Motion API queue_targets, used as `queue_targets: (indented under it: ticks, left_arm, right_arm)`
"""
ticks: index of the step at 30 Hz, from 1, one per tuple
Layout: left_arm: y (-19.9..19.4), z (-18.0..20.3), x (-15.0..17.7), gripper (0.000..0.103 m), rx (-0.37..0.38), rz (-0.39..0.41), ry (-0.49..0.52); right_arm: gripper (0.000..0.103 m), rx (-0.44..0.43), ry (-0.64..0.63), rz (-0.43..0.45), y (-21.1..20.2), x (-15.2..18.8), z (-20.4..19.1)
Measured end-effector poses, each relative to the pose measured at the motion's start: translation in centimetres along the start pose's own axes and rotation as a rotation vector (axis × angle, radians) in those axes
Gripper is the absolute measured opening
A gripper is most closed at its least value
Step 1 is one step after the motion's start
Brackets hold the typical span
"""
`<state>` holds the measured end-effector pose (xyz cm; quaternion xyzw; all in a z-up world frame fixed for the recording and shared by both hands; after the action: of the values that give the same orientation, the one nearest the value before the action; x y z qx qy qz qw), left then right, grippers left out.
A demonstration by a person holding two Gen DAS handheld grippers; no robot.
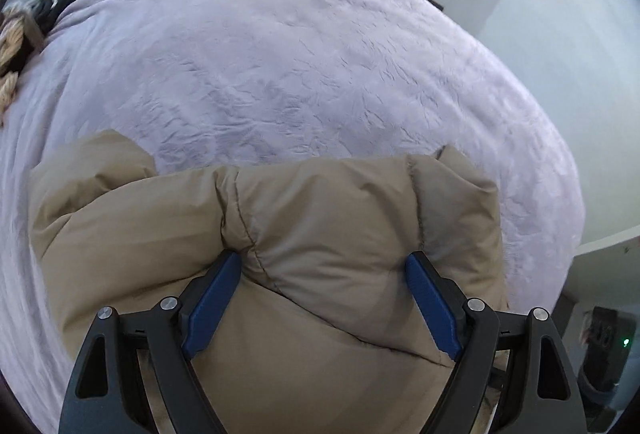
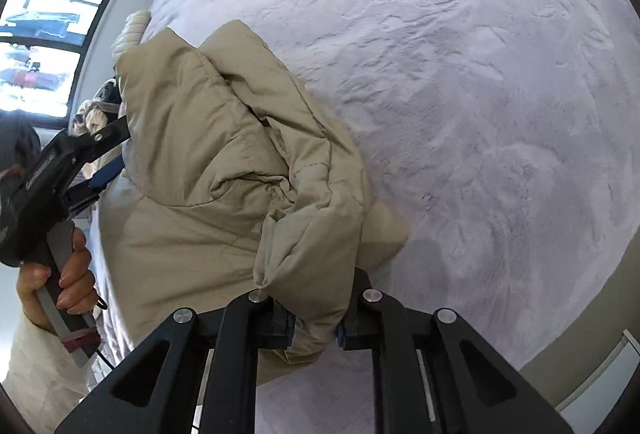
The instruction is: Fold large clothes
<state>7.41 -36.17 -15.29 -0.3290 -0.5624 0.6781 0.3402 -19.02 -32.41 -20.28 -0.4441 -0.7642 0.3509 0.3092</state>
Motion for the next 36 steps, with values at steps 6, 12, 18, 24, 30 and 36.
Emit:
queue_targets:
  ticks: [6,12,18,24,30,36]
  left_arm:
    - [1.0,0.3,-0.5,0.086,-0.02,-0.036,-0.011]
    - [1.0,0.0,-0.5,0.086,-0.022,-0.048,-0.032]
    - [0.5,0.0,-0.3,0.086,-0.03,-0.054,-0.047]
    - [-0.1,-0.2,0.0,0.086,-0.035,-0.061,-0.076]
    - [-2.2,-0.8,1.3,0.086,-0.02,-0.06,-0.128]
    - [-4.9,-2.3,4.3,0.086,-0.044,-0.06,-0.193]
  right_arm:
    - [0.019,-0.052,0.05,-0.047,-0.8,-0.6,1.5]
    - [0.029,0.043,-0.024,0.01,-5.9,-0.7,0.7]
    - [0.029,0.109,-0.133,0.134,-10.8,-2.4,-3.0]
    - [0.029,0.103,-0.309,0.042,-8.9,-4.9,-7.9]
    - [0.027,0.241,-0.351,-0.114,-2.7,-6.6,-7.1]
    - [0.027,0.25,-0.344,-0.169,-1.0,-7.5,-6.3]
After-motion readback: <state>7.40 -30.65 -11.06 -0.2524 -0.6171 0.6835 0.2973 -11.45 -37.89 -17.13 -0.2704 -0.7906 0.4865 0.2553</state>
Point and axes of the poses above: each gripper's, at about its wrist camera, not at the fingertips, and y roughly the way its jaws point, z to its right, x to its underside, the point moved 4 cm from there along y, roughly the way its jaws point, and after that the axes turned 15 degrees about -z, right-handed, at the moved point
